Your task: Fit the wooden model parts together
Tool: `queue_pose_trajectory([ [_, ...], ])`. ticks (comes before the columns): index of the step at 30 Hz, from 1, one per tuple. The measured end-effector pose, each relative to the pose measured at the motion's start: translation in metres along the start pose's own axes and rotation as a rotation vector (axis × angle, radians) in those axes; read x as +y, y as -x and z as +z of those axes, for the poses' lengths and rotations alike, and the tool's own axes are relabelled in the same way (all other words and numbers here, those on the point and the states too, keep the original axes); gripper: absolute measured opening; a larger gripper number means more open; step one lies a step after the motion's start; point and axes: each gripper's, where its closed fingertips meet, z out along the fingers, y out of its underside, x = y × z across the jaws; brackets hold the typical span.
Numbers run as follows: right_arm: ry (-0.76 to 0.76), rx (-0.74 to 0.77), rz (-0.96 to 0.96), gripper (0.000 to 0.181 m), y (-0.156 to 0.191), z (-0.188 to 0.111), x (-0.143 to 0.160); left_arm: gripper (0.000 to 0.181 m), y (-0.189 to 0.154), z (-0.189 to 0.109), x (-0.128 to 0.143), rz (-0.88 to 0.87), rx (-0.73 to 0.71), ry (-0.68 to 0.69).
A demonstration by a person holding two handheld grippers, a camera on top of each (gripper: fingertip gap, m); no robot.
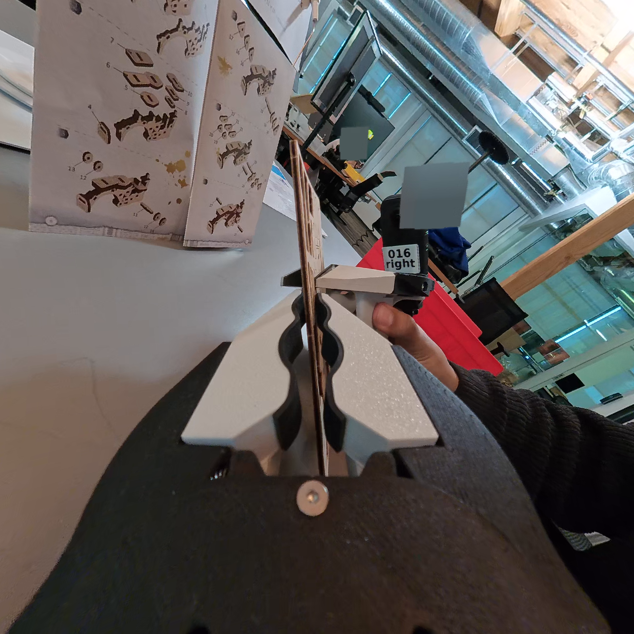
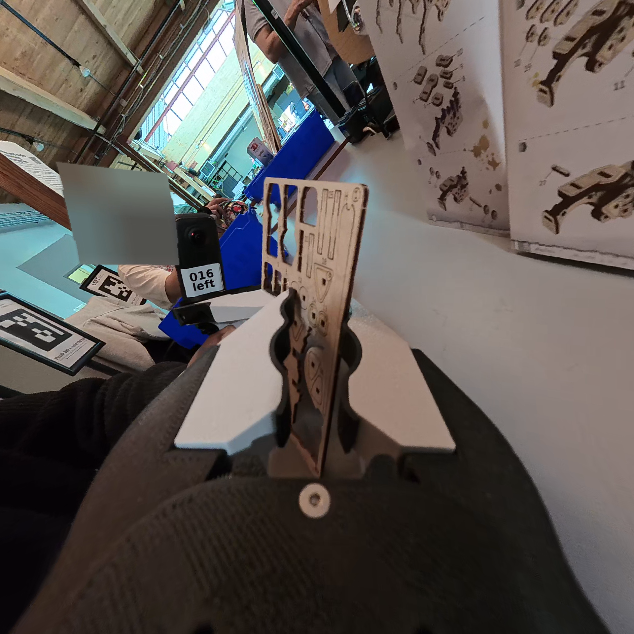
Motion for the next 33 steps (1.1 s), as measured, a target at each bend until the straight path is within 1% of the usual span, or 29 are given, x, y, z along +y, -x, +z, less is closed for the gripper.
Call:
queue_pose_trajectory([
  [5, -0.002, 0.024, -0.006, 0.022, -0.002, 0.0, 0.0, 0.0, 0.0, 0.0, 0.001, 0.005, -0.01, -0.002],
  [9, -0.012, -0.005, 0.008, 0.022, 0.0, -0.001, -0.001, 0.0, -0.003, 0.0, 0.0, 0.012, 0.001, -0.01],
  [15, -0.021, -0.019, -0.002, 0.03, 0.003, -0.001, -0.002, 0.0, -0.003, -0.002, -0.003, -0.023, 0.035, -0.024],
  [20, -0.085, -0.109, 0.083, 0.017, 0.005, -0.011, -0.011, 0.0, -0.005, -0.005, -0.006, -0.065, 0.084, -0.045],
  [23, -0.077, -0.132, 0.094, 0.011, 0.006, -0.011, -0.011, 0.0, -0.005, -0.005, -0.008, -0.079, 0.096, -0.051],
  [25, -0.058, -0.154, 0.085, 0.007, 0.01, -0.01, -0.008, 0.003, -0.003, -0.006, -0.01, -0.113, 0.108, -0.061],
  [29, -0.066, -0.205, 0.106, 0.002, 0.014, -0.013, -0.01, 0.025, -0.004, -0.007, -0.012, -0.16, 0.152, -0.062],
  [33, -0.13, -0.271, 0.191, 0.001, 0.013, -0.023, -0.021, 0.03, -0.007, -0.009, -0.015, -0.136, 0.17, -0.083],
])
